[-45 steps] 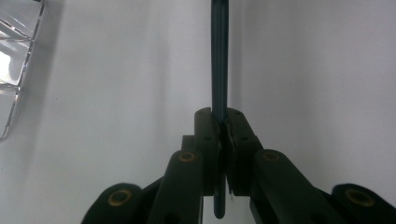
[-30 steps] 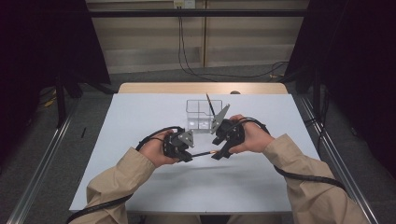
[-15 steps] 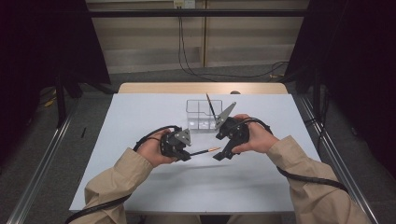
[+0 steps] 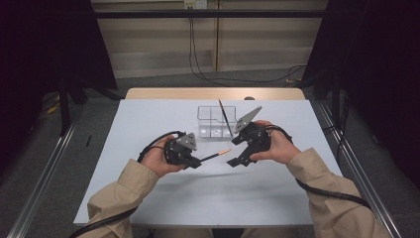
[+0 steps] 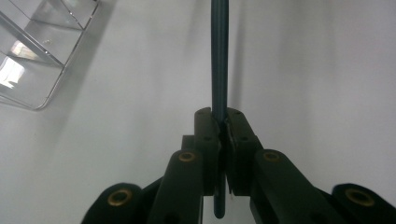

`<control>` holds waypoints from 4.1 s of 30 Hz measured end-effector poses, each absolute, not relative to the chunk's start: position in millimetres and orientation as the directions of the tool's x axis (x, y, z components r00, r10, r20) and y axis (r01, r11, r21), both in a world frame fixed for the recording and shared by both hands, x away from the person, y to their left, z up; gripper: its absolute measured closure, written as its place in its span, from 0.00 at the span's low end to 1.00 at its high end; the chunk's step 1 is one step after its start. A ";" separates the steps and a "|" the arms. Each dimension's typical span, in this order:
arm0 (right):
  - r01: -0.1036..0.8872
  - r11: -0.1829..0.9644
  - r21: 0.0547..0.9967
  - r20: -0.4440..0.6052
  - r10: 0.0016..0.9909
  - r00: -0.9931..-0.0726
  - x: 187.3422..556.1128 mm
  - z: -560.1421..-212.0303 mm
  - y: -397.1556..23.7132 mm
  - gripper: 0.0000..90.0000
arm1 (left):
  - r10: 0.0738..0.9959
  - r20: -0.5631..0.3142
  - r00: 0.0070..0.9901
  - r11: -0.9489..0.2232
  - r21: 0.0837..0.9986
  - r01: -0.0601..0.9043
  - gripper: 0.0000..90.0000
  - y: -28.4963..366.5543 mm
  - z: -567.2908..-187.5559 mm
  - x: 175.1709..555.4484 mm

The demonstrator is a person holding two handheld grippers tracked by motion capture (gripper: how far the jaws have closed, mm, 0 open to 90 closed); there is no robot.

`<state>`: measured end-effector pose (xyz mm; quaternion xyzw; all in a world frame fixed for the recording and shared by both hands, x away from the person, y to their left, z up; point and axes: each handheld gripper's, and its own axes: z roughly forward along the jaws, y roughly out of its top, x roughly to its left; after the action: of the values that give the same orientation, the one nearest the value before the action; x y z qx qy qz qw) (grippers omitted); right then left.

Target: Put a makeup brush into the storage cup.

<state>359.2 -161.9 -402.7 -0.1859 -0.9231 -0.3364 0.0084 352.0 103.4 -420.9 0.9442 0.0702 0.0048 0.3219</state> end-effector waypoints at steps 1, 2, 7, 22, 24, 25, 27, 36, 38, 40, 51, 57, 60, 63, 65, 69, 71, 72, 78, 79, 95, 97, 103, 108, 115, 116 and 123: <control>0.354 0.701 0.619 0.142 0.344 -0.928 359.0 -402.7 -162.3 0.12 | 0.147 -0.039 0.988 -0.775 0.616 0.140 0.95 104.6 -421.2 351.8; 0.355 0.695 0.625 0.146 0.344 -0.928 359.1 -402.8 -162.9 0.12 | 0.151 -0.042 0.988 -0.771 0.621 0.144 0.95 105.2 -421.4 351.9; 0.360 0.672 0.647 0.149 0.352 -0.924 359.0 -402.6 -163.8 0.12 | 0.176 -0.065 0.982 -0.727 0.664 0.174 0.95 110.6 -421.9 353.1; 0.403 0.484 0.776 0.211 0.403 -0.891 355.8 -406.7 -169.3 0.12 | 0.212 -0.090 0.973 -0.667 0.715 0.212 0.95 117.3 -423.5 353.2; 0.409 0.448 0.795 0.223 0.411 -0.884 354.7 -406.9 -170.0 0.12 | 0.214 -0.089 0.973 -0.665 0.716 0.212 0.95 117.6 -423.6 353.1; 0.411 0.430 0.804 0.230 0.413 -0.881 354.4 -407.2 -170.5 0.11 | 0.215 -0.091 0.972 -0.664 0.717 0.214 0.95 117.7 -423.7 352.9; 0.416 0.380 0.826 0.244 0.425 -0.872 353.5 -407.7 -172.1 0.11 | 0.216 -0.091 0.972 -0.662 0.718 0.214 0.95 118.0 -423.8 352.7; 0.413 0.266 0.871 0.272 0.440 -0.856 348.8 -411.1 -175.6 0.11 | 0.214 -0.090 0.973 -0.658 0.722 0.212 0.95 117.5 -423.8 352.5; 0.410 0.246 0.878 0.275 0.443 -0.853 347.8 -411.8 -175.4 0.11 | 0.215 -0.092 0.972 -0.656 0.724 0.213 0.95 117.3 -423.8 352.3; 0.408 0.226 0.884 0.278 0.448 -0.850 346.9 -412.6 -175.2 0.11 | 0.217 -0.093 0.972 -0.650 0.729 0.215 0.95 117.1 -424.0 352.1; 0.403 0.155 0.902 0.300 0.446 -0.843 344.3 -415.8 -173.2 0.11 | 0.244 -0.145 0.959 -0.561 0.786 0.261 0.95 120.8 -425.1 351.8; 0.395 0.150 0.906 0.294 0.449 -0.844 344.4 -414.0 -171.9 0.13 | 0.271 -0.173 0.947 -0.489 0.823 0.291 0.95 122.1 -427.1 351.4; 0.396 0.148 0.906 0.295 0.451 -0.842 344.9 -413.9 -172.0 0.15 | 0.281 -0.187 0.941 -0.454 0.838 0.302 0.95 120.8 -426.8 351.7; 0.390 0.160 0.907 0.284 0.451 -0.846 345.3 -413.5 -171.4 0.18 | 0.288 -0.196 0.937 -0.430 0.848 0.310 0.95 117.7 -427.6 351.8; 0.390 0.158 0.907 0.287 0.444 -0.849 345.2 -413.3 -170.9 0.20 | 0.287 -0.203 0.936 -0.426 0.848 0.314 0.95 114.9 -428.6 351.8; 0.396 0.154 0.905 0.295 0.441 -0.847 345.9 -412.4 -170.5 0.30 | 0.281 -0.210 0.936 -0.420 0.851 0.317 0.95 108.8 -431.1 351.3; 0.398 0.156 0.904 0.295 0.448 -0.844 346.3 -412.0 -170.8 0.37 | 0.279 -0.208 0.937 -0.418 0.853 0.314 0.95 105.7 -431.1 351.0; 0.400 0.162 0.902 0.296 0.442 -0.847 346.5 -411.8 -171.1 0.43 | 0.278 -0.206 0.938 -0.417 0.854 0.311 0.95 104.5 -430.8 350.9; 0.399 0.173 0.901 0.294 0.433 -0.852 345.8 -412.2 -172.7 0.66 | 0.274 -0.207 0.939 -0.415 0.856 0.309 0.95 99.0 -430.5 350.5; 0.396 0.176 0.901 0.291 0.433 -0.853 345.8 -412.3 -172.7 0.69 | 0.271 -0.206 0.940 -0.415 0.857 0.307 0.95 98.3 -431.3 350.9; 0.437 0.145 0.888 0.352 0.400 -0.846 348.7 -407.8 -168.5 0.88 | 0.262 -0.235 0.936 -0.394 0.859 0.326 0.94 91.9 -437.4 349.2; 0.440 0.138 0.887 0.357 0.398 -0.845 348.7 -407.0 -167.8 0.89 | 0.256 -0.239 0.937 -0.391 0.861 0.326 0.94 89.9 -438.8 349.2; 0.442 0.132 0.887 0.365 0.387 -0.847 349.1 -403.8 -163.7 0.93 | 0.245 -0.255 0.935 -0.379 0.863 0.335 0.93 83.9 -441.2 349.1; 0.442 0.126 0.888 0.365 0.390 -0.845 350.0 -404.1 -162.7 0.93 | 0.240 -0.257 0.936 -0.373 0.866 0.333 0.90 79.9 -442.9 348.1; 0.440 0.119 0.890 0.364 0.396 -0.843 351.2 -405.5 -163.9 0.93 | 0.233 -0.273 0.934 -0.355 0.870 0.342 0.85 75.7 -445.0 348.1; 0.437 0.115 0.892 0.361 0.400 -0.842 351.2 -405.3 -164.0 0.93 | 0.232 -0.276 0.933 -0.353 0.870 0.345 0.85 75.5 -445.1 348.2; 0.431 0.108 0.896 0.359 0.394 -0.846 351.3 -404.5 -164.9 0.93 | 0.226 -0.306 0.925 -0.314 0.876 0.367 0.80 74.6 -444.5 348.9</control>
<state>351.3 -164.9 -404.5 -0.2772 -0.7441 -0.6076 0.0149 348.9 74.6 -444.5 0.8080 0.1835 -0.0631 0.5564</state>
